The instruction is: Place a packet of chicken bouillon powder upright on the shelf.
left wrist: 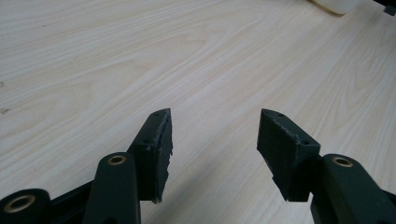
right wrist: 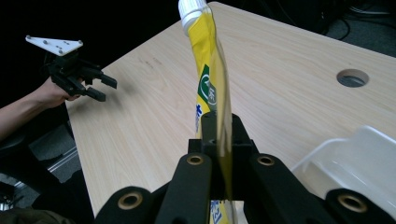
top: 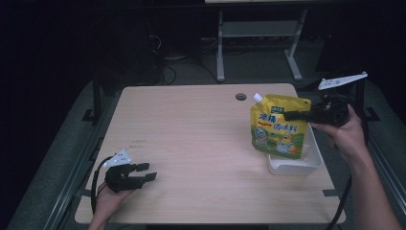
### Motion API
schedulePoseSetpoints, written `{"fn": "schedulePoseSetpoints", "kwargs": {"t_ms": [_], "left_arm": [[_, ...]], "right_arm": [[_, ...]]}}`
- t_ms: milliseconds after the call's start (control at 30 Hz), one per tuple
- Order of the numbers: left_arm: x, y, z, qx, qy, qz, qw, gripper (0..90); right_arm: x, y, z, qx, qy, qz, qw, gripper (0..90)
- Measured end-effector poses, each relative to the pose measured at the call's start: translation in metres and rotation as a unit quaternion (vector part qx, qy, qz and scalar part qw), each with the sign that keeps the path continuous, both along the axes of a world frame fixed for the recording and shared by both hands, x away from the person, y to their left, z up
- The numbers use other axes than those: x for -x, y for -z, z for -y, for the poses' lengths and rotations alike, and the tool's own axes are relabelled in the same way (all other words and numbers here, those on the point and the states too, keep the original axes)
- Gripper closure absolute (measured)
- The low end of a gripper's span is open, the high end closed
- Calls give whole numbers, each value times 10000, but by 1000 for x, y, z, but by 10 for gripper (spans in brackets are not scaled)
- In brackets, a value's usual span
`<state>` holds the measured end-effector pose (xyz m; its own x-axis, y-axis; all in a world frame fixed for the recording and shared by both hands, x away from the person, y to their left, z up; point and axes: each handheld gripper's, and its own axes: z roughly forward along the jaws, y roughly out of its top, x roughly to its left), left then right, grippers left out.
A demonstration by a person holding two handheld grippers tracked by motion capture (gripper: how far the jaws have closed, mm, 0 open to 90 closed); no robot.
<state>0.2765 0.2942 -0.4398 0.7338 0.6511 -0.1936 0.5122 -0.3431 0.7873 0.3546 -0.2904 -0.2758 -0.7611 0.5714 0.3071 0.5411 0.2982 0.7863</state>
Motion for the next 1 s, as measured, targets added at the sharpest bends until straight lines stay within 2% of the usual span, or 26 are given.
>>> {"fn": "schedulePoseSetpoints", "kwargs": {"t_ms": [267,533,933,1000], "left_arm": [[3,-2,-3,43,-24,46,10000,447],[7,-3,-5,61,-61,62,9999,447],[8,-3,-3,46,-51,63,10000,448],[8,-3,-3,48,-53,67,10000,448]], "right_arm": [[4,2,18,-31,232,8,9997,893],[10,11,33,-9,438,-73,9990,893],[12,23,42,-70,557,-145,9983,890],[13,26,42,-7,583,-154,9982,888]]}}
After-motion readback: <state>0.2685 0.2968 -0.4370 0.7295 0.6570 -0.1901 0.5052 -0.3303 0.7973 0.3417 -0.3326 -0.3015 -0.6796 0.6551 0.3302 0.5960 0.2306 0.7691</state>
